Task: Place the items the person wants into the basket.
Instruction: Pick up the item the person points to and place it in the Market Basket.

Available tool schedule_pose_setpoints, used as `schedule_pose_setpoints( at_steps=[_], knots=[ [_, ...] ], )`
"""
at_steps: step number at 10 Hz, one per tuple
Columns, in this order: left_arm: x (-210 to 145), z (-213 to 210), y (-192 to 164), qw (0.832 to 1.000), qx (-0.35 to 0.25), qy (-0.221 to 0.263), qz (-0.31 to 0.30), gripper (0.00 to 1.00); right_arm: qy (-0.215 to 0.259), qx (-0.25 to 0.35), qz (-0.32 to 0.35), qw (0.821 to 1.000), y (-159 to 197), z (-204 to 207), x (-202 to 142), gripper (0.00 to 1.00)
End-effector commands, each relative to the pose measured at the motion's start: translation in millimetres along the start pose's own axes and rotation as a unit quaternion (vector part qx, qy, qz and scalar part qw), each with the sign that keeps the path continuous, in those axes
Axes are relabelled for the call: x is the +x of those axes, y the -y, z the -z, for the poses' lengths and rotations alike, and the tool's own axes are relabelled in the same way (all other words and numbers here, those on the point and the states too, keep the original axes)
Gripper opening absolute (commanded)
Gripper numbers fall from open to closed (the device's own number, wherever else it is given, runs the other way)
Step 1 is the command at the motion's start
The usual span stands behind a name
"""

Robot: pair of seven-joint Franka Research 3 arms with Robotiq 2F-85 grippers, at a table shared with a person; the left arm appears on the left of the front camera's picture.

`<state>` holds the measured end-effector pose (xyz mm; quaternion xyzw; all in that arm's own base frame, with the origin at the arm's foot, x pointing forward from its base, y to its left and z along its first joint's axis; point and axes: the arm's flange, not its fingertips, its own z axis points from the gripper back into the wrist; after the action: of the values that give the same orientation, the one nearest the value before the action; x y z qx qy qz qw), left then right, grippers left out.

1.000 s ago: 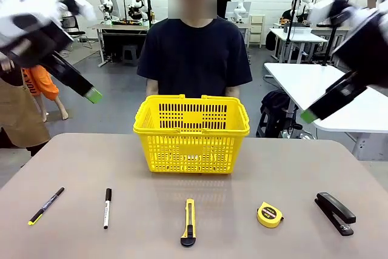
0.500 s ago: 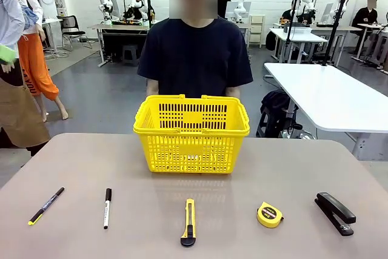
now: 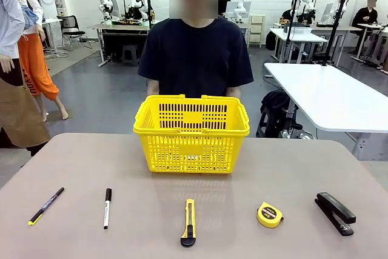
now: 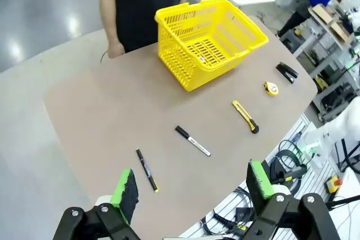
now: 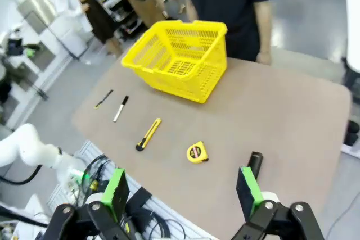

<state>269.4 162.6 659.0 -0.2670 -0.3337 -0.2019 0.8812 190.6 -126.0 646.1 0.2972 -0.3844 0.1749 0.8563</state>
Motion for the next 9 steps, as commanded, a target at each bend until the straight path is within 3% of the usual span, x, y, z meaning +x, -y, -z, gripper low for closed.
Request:
schedule_pose_setpoints(
  at_steps=[1, 6, 9],
  knots=[
    [-15.4, -6.9, -18.8, 0.999, 0.001, 0.005, -0.032, 1.00, 0.021, -0.012, 0.010, 1.000, 5.4, -19.8, -21.8, 1.00],
    [-42.0, -35.8, -37.1, 0.997, 0.007, 0.046, -0.058, 1.00, 0.069, -0.014, 0.026, 0.997, 13.2, -52.5, -48.0, 1.00],
    [-40.2, -33.7, -36.5, 0.997, 0.015, 0.031, -0.069, 1.00, 0.068, -0.020, 0.034, 0.997, 12.7, -59.9, -41.7, 1.00]
  ],
)
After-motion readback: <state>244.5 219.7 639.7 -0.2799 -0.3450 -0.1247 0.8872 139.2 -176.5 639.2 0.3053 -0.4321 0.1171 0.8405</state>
